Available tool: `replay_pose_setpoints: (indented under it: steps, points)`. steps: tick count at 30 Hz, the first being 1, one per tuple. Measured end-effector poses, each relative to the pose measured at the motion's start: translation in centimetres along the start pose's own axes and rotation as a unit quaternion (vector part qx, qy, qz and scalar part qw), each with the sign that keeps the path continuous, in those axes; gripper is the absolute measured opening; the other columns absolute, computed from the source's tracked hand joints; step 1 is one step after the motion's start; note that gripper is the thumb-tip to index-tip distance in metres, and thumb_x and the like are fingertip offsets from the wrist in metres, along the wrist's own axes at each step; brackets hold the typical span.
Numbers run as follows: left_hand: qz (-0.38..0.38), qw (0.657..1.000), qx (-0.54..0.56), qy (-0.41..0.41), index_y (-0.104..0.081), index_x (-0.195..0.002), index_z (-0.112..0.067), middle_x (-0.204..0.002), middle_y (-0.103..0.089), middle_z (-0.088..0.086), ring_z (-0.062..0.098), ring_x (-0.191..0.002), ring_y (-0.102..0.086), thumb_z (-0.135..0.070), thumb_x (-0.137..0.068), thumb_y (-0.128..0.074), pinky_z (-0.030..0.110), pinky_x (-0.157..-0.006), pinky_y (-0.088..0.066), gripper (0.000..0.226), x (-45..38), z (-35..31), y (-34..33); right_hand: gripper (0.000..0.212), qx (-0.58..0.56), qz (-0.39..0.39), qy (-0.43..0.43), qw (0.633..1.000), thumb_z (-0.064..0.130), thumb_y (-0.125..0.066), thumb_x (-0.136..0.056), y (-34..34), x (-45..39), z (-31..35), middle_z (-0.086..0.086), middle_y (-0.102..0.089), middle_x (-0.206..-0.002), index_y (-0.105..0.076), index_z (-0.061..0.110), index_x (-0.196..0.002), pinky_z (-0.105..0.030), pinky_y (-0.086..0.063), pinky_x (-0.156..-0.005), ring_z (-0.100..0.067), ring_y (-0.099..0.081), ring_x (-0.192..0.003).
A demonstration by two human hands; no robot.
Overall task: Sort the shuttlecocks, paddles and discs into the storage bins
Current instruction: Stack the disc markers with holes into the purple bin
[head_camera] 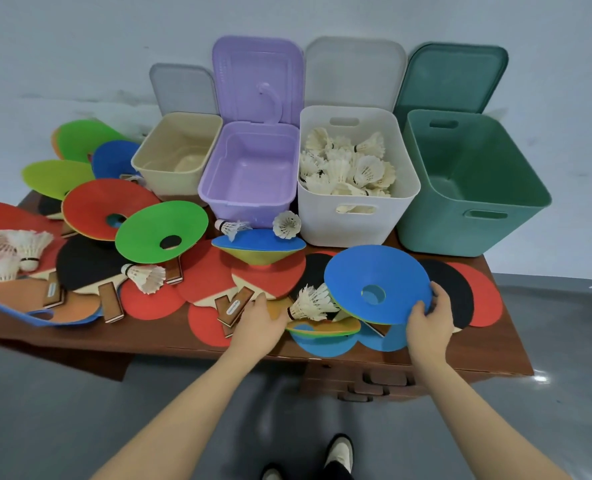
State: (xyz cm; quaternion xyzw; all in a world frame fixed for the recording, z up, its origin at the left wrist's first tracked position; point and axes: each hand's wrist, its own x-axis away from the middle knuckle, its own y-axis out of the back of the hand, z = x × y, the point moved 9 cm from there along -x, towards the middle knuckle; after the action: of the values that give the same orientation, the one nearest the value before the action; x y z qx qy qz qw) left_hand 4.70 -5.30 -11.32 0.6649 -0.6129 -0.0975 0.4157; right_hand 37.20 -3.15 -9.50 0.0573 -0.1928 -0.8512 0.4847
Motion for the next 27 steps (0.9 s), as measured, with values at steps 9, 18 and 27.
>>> replay_pose_setpoints:
  steps: [9,18,27]
  points:
    - [0.002,0.997,0.081,0.012,-0.055,-0.108,-0.009,-0.088,-0.063,0.004,0.022,-0.081,-0.058,-0.008,-0.085,-0.051,0.027,-0.068,-0.041,0.023,0.5,1.4,0.3,0.044,0.019,-0.007,-0.014,1.000,0.006,-0.044,-0.092,-0.2,1.9,-0.9,-0.005,-0.053,-0.127,-0.042,0.016,-0.135,-0.045,-0.052,-0.085,-0.023,-0.058,-0.102]
    - [-0.027,0.993,0.112,-0.040,-0.060,-0.089,-0.006,-0.069,-0.058,0.009,0.021,-0.060,-0.049,-0.002,-0.080,-0.049,0.028,-0.054,-0.038,0.015,1.4,1.2,1.6,0.044,0.009,-0.039,-0.020,0.999,0.007,-0.043,-0.092,0.9,3.5,-0.5,-0.005,-0.053,-0.125,-0.042,0.017,-0.135,-0.042,-0.050,-0.087,-0.022,-0.056,-0.102]
    - [-0.051,0.989,0.122,-0.061,-0.060,-0.093,-0.021,-0.065,-0.055,-0.004,0.010,-0.057,-0.048,-0.004,-0.086,-0.050,0.018,-0.053,-0.037,0.021,4.4,-0.5,1.8,0.044,-0.002,-0.012,-0.023,1.000,0.006,-0.043,-0.091,1.6,3.1,-0.9,-0.005,-0.054,-0.122,-0.041,0.017,-0.134,-0.037,-0.050,-0.077,-0.021,-0.057,-0.094]
